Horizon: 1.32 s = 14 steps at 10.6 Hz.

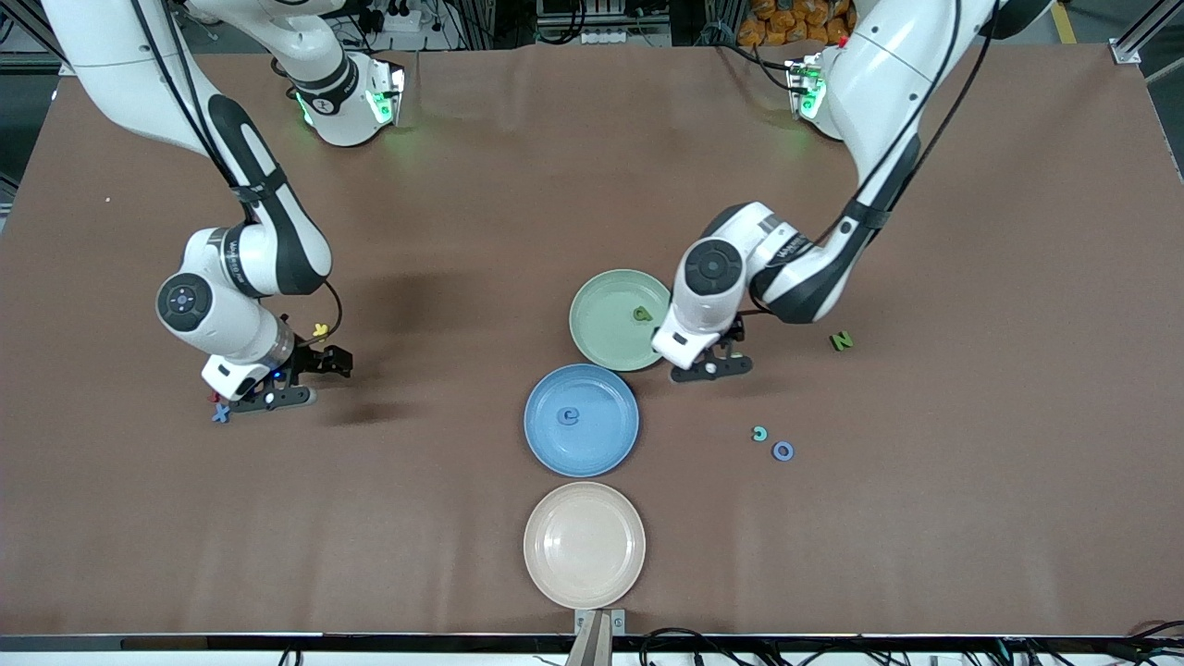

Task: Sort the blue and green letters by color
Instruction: 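Drop the b on the green plate while the right gripper reaches the blue c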

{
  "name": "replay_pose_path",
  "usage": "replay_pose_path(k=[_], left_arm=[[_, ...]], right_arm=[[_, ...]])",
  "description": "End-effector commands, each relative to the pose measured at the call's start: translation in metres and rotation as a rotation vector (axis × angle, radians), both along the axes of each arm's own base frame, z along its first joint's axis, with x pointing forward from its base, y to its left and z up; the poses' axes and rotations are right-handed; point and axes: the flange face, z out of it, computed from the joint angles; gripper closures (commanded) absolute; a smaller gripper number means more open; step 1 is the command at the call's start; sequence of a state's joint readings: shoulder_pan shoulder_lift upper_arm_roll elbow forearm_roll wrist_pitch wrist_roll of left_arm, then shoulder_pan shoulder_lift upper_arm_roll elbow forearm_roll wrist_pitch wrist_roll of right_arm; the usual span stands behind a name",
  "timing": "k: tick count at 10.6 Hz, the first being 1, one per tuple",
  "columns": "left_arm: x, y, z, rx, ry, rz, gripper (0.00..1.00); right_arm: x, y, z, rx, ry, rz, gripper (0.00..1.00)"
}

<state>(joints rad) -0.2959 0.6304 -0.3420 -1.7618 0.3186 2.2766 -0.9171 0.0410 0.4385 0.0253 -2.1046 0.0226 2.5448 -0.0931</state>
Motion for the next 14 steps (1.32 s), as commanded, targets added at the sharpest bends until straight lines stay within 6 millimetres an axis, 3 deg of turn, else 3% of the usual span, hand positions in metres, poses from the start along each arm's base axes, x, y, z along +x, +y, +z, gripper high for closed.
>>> replay_pose_path(k=[1,3,8,13,14], left_arm=[[0.020,0.035,0.008,0.014,-0.012,-0.019,0.00],[0.027,0.049,0.005,0.012,-0.007,-0.034,0.00],[0.023,0.071,-0.017,-0.047,-0.045,-0.023,0.00],[0.013,0.074,-0.034,-0.020,-0.025,-0.053,0.00],[0.011,0.074,-0.037,-0.026,-0.030,-0.057,0.00]], right_arm=[[-0.022,0.003,0.000,0.029,0.008,0.010,0.00],[-0.033,0.004,-0.010,0.028,0.001,0.016,0.00],[-0.041,0.006,-0.017,0.029,0.003,0.030,0.00],[-0.048,-0.008,-0.024,0.028,-0.009,0.036,0.00],[-0.048,-0.009,-0.027,0.028,-0.005,0.036,0.06]])
